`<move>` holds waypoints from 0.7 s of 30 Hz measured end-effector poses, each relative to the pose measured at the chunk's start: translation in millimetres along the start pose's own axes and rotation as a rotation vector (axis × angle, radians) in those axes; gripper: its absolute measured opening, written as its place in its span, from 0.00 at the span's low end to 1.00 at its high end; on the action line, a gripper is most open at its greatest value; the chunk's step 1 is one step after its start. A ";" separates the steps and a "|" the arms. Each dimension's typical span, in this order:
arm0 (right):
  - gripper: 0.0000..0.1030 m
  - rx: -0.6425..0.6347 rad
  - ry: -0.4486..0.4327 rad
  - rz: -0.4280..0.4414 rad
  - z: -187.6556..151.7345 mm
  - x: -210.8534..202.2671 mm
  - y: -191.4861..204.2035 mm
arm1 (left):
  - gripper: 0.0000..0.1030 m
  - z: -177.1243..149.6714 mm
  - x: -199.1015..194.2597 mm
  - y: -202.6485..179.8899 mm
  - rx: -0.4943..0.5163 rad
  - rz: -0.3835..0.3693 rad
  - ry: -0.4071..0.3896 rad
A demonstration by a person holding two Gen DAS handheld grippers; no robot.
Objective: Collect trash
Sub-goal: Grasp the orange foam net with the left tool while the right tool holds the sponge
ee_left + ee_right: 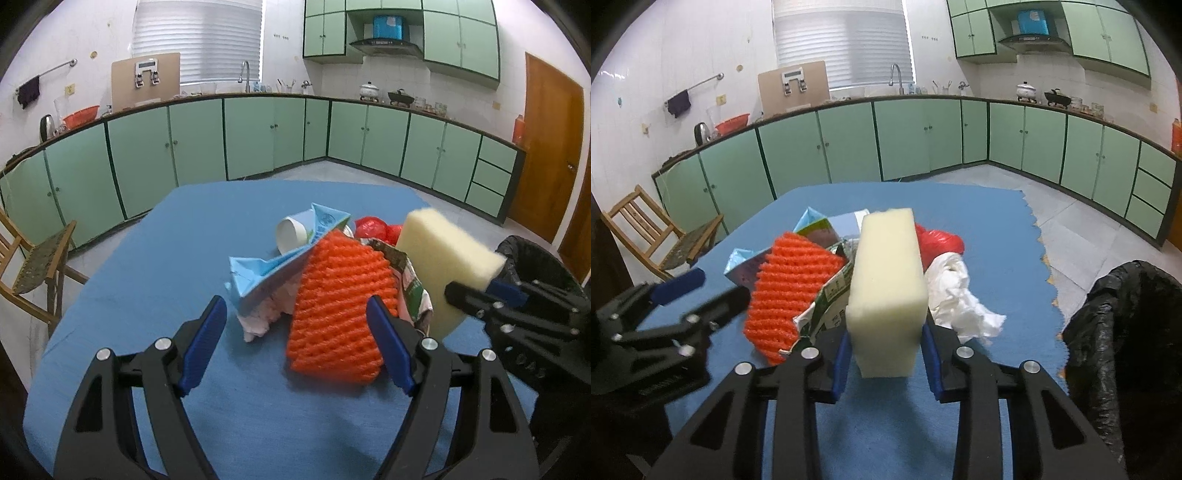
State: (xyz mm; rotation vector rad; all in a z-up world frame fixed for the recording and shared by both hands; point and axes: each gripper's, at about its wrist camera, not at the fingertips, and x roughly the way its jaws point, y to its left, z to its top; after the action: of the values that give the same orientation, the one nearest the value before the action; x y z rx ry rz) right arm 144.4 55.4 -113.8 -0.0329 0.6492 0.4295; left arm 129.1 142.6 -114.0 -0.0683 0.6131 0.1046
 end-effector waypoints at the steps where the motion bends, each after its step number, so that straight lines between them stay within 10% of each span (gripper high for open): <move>1: 0.32 0.001 -0.004 -0.001 0.1 -2.6 -1.4 | 0.75 -0.9 1.8 -1.8 0.000 -0.003 0.005; 9: 0.32 0.012 -0.006 -0.004 1.8 -7.5 -10.1 | 0.72 -5.5 17.7 -9.3 -0.007 -0.027 0.044; 17: 0.32 0.010 -0.003 -0.006 0.2 -8.0 -12.2 | 0.13 -10.8 24.8 -9.5 -0.023 -0.049 0.089; 21: 0.32 0.003 -0.006 -0.007 0.4 -9.3 -11.9 | 0.03 -9.8 19.9 -10.4 -0.020 -0.048 0.073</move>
State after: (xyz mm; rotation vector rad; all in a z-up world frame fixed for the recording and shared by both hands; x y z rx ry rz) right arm 142.7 41.1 -109.2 -0.0312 0.6434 0.4214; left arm 140.9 132.8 -133.2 -0.1070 0.6834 0.0622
